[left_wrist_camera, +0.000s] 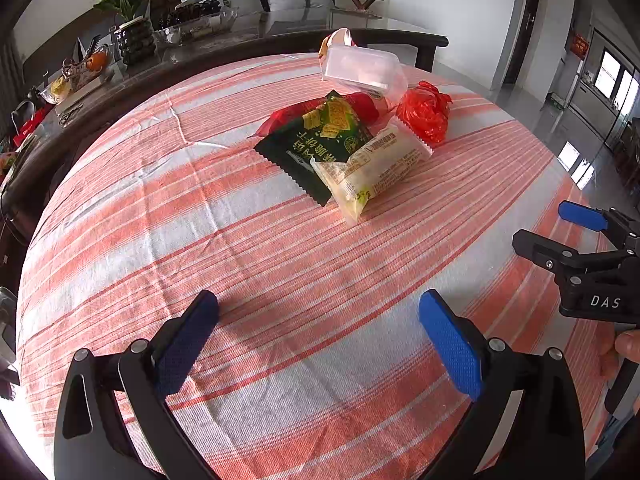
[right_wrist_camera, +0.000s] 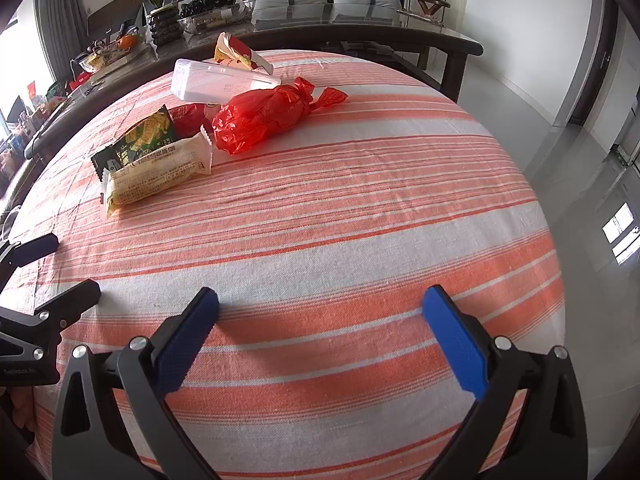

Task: Collect trash
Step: 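Return both tools over the table toward the remaining trash, then grasp the green cracker pack with the left tool while the right tool grasps the cream bread bag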

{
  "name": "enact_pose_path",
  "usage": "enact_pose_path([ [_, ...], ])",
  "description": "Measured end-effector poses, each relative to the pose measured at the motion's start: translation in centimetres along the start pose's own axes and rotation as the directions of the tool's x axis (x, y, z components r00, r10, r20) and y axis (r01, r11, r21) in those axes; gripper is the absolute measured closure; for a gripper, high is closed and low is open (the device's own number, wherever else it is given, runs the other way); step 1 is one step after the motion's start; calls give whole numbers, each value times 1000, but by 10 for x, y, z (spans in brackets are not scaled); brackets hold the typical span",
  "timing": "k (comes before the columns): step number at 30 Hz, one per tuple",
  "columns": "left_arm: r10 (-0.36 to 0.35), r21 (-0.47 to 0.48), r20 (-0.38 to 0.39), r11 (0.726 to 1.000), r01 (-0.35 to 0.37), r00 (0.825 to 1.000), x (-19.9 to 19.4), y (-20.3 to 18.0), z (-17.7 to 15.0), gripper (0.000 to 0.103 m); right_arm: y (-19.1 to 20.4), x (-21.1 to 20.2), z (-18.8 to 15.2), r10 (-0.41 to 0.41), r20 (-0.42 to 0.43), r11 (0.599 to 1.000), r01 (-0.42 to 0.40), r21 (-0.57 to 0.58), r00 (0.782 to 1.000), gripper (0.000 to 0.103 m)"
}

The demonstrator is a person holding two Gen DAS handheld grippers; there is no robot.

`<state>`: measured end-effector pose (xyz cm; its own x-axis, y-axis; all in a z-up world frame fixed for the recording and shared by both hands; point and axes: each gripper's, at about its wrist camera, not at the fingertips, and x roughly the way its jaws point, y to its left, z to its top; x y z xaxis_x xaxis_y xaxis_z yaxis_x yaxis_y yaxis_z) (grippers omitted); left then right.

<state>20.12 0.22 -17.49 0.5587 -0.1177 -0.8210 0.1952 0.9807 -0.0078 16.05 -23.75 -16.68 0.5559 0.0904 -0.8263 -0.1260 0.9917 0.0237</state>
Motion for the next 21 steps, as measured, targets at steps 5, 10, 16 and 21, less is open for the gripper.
enact_pose_path([
  [5,-42,-16,12,999,42,999,-5,6,-2,4,0,0,0,0,0,1000,0,0,1000,4],
  [10,30,26,15,999,-30,999,-20,46,-23,4,2,2,2,-7,-16,1000,7,13,1000,4],
  [16,-29,-105,28,994,32,999,-18,89,-21,5,47,3,48,175,34,965,-178,192,984,5],
  [21,41,-59,-2,997,-41,999,-13,77,-19,4,86,37,85,124,10,963,-123,240,992,5],
])
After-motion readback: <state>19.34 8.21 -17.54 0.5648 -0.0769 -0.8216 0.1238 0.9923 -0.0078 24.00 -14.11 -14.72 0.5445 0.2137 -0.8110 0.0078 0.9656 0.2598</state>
